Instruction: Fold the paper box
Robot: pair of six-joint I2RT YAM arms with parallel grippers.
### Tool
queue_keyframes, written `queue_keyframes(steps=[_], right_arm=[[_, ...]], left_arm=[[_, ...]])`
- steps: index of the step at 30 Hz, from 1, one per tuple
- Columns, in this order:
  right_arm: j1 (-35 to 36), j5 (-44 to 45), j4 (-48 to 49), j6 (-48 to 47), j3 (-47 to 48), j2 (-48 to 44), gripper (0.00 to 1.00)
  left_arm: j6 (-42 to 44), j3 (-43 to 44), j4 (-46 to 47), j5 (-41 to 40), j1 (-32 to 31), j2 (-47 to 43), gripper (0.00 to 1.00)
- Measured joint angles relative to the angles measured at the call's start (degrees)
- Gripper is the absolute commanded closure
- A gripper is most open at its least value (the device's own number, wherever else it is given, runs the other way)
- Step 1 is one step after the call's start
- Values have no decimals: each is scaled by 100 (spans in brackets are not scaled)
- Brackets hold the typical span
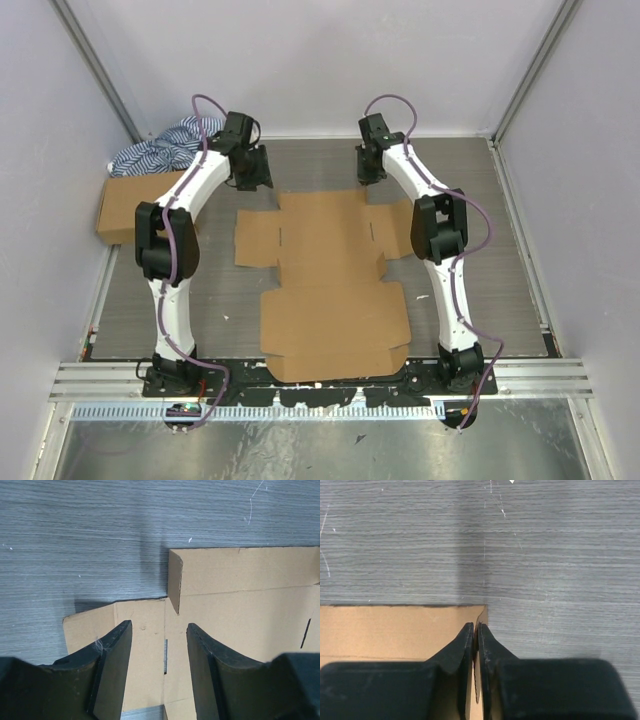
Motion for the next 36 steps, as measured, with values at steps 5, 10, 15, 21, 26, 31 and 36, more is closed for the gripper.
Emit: queue_keyframes(steps=[5, 10, 15, 21, 26, 31, 36], right_arm=[[-13, 55, -28, -17, 63, 98, 99], [-24, 74, 57, -20, -48, 39, 99], [-24, 26, 605, -15, -1128, -590, 99], [-28, 0, 1801, 52, -2855, -2031, 99], [105, -118, 2933, 22, -4225, -3676, 99], [365, -479, 4098, -103, -5300, -5204, 99], [579, -1025, 4374, -317, -5672, -5807, 99]], left_arm=[[125, 33, -146, 125, 2, -39, 46], [295, 446, -481, 282, 2, -42, 45], [435, 852, -669, 474, -15, -164, 44], [782, 1287, -1003, 730, -160, -400, 40], [1047, 1360, -1091, 911, -378, -778, 36], [1266, 1167, -828, 1362, -396, -1316, 33], [1762, 496, -101, 2422, -380, -1939, 33]])
